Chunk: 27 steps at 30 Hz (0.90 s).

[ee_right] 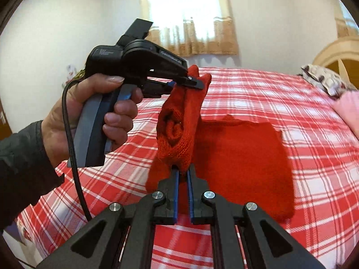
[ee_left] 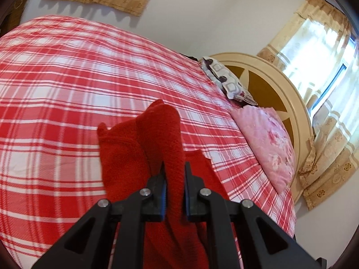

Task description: Fold small clothes

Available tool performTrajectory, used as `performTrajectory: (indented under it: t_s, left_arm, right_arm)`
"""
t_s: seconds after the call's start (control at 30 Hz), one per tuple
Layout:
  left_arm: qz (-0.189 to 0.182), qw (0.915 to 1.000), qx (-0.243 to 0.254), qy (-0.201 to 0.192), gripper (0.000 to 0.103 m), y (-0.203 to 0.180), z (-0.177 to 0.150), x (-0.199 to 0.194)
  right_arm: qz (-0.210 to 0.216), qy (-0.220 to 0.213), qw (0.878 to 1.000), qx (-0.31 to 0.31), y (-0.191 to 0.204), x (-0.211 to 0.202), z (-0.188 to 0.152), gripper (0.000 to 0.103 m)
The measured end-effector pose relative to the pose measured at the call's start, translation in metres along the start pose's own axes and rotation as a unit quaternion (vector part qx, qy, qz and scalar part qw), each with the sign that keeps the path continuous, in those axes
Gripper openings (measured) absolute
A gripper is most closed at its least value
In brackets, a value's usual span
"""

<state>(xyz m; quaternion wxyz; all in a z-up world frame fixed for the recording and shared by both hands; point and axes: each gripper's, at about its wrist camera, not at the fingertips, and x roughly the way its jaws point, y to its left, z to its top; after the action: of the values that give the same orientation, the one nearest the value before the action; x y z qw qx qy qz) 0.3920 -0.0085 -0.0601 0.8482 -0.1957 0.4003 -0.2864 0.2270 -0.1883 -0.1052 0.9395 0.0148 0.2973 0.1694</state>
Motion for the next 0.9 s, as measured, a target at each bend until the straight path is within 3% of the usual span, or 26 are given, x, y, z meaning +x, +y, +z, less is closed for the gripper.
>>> performTrajectory:
  t_s: [0.4,0.67,0.73,0.83,0.9]
  left_arm:
    - [-0.016,0.9975,0.051,0.046,0.012,-0.063,-0.007,0.067]
    - [0.012,0.9902,0.108,0.087,0.013,-0.101,-0.034,0.120]
    - [0.032,0.9864,0.132,0.092,0.016,-0.108,-0.041,0.127]
    - [0.041,0.9839,0.157,0.075,0.031,-0.115,-0.047,0.114]
    - [0.048,0.9808,0.180,0.057,0.050,-0.116,-0.053,0.095]
  right_arm:
    - [-0.028,0.035,0.993,0.106,-0.085,-0.012,-0.026,0.006]
    - [0.000,0.066,0.974,0.217,-0.135,0.002,-0.061,0.006]
    - [0.008,0.060,0.972,0.228,-0.140,-0.004,-0.061,0.006]
    - [-0.004,0.044,0.970,0.240,-0.147,-0.017,-0.062,0.007]
    - [-0.023,0.035,0.971,0.235,-0.149,-0.025,-0.057,0.008]
